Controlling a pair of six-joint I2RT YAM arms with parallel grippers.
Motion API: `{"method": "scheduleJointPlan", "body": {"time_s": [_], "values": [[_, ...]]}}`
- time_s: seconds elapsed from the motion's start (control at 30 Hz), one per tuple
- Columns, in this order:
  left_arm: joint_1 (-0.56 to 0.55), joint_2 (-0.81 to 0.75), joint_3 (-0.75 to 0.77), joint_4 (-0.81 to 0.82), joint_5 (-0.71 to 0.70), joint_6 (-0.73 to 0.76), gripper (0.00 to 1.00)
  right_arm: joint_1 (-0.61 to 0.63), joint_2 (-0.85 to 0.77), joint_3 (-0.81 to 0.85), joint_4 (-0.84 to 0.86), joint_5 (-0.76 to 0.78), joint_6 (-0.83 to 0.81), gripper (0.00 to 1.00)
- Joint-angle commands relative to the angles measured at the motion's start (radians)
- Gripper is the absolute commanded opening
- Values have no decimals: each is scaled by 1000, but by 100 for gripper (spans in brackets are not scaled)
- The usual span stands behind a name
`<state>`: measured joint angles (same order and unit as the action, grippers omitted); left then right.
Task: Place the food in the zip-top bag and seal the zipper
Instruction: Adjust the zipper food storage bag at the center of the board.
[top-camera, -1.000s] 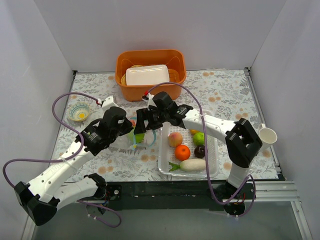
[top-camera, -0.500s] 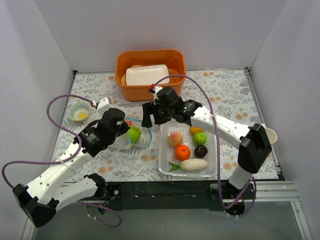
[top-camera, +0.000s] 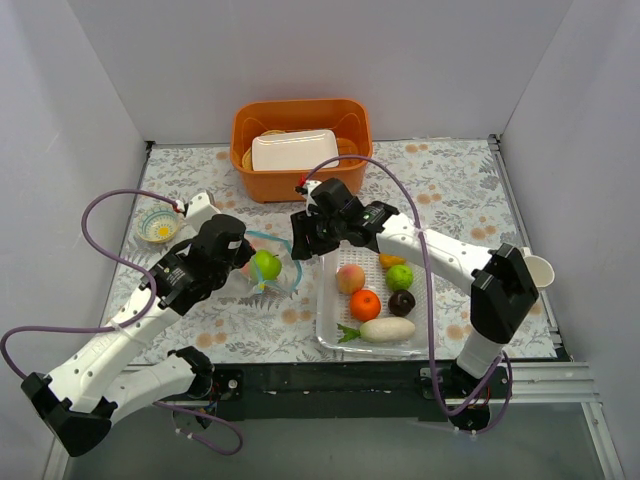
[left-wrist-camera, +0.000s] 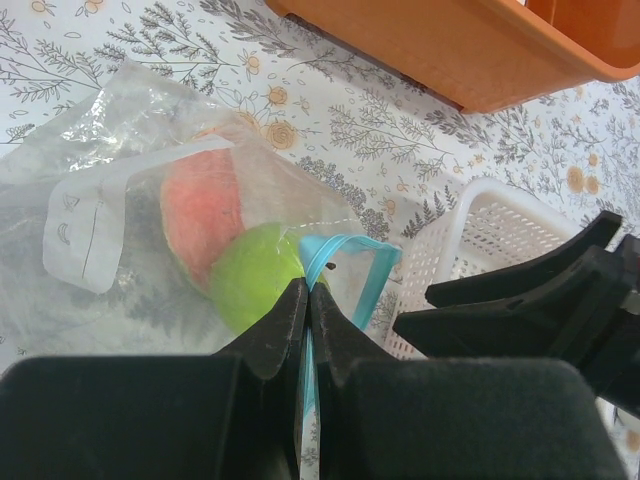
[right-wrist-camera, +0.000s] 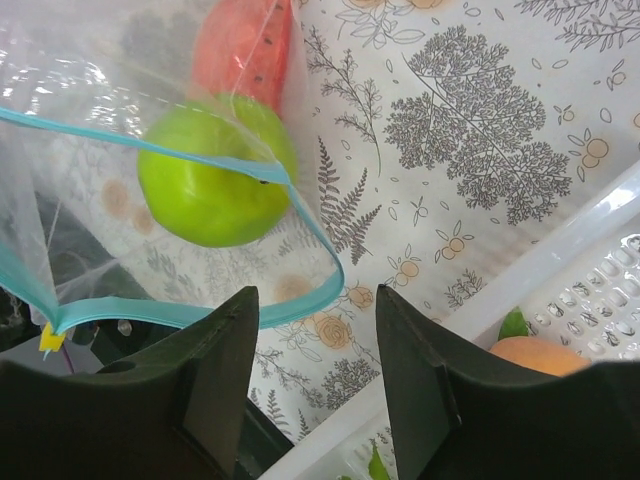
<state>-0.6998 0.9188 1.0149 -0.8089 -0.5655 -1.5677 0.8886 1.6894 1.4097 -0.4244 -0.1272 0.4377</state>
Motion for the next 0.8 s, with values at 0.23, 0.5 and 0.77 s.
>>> {"method": "scheduleJointPlan", "body": {"time_s": [0.23,0.5,0.77], "values": [[-3,-37,51,-18,-59,-5,0,-2,107,32,-14,-34,-48,57],[-3,-23,56,-19,-57,5,0,-2,161,34,30,-126,-44,36],[-3,-9,44,-27,-53,6,0,0,83,44,41,-132,-28,5]]}}
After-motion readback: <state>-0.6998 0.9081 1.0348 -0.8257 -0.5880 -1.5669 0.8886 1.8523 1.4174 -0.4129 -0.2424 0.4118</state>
